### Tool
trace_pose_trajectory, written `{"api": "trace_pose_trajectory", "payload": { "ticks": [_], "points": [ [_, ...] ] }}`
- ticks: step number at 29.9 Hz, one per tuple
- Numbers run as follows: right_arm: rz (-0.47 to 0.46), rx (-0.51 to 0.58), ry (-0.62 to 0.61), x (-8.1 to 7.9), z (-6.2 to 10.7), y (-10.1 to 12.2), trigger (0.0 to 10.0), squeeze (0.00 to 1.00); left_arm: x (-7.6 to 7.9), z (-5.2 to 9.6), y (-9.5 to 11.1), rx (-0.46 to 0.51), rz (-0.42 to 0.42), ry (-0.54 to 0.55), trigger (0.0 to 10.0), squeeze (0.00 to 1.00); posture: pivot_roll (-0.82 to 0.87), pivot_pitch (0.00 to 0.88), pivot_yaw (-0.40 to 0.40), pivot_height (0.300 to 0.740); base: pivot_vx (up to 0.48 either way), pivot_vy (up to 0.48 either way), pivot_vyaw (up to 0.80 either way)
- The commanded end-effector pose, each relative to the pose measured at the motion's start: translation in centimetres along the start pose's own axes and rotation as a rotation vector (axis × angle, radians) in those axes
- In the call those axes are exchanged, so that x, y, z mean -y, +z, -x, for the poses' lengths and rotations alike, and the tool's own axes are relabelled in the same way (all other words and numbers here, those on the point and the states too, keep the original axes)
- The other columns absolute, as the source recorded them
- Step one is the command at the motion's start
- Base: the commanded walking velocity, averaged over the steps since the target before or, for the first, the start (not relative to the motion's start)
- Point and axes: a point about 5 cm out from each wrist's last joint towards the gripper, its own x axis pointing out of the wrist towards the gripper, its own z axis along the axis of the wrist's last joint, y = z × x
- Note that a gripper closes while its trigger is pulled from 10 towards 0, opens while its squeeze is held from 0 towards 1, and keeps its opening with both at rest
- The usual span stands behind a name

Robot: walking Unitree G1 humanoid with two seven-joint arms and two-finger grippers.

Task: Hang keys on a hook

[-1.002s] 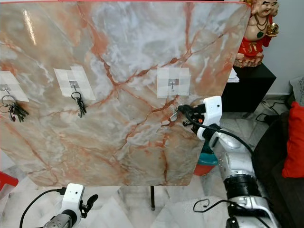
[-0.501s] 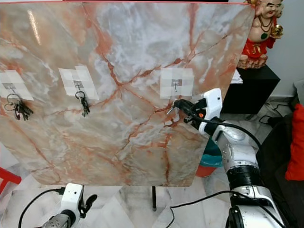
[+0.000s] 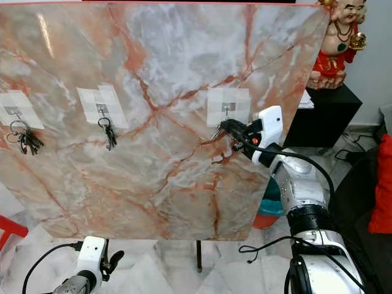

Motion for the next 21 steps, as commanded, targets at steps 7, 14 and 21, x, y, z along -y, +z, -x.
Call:
{"api": "trace_pose_trajectory", "payload": {
  "ticks": [7,14,21],
  "points": [
    [-0.009,0.007,-0.055,0.61,-0.36,0.42,10.0,0.00,-0.34,0.09,-0.15,-0.010,-0.004,0.003,10.0,0.00,0.05,0.000,-0.004,0.740,0.000,0.000,0.00],
    [-0.016,0.008,-0.071,0.83,-0.41,0.42,10.0,0.00,-0.40,0.11,-0.14,-0.009,-0.007,0.001,10.0,0.00,0.06,0.000,-0.002,0.740,0.000,0.000,0.00],
    [-0.021,0.017,-0.076,0.97,-0.29,0.54,10.0,0.00,-0.37,0.11,-0.12,-0.007,-0.007,-0.001,10.0,0.00,0.05,0.000,0.000,0.740,0.000,0.000,0.00]
  ]
}}
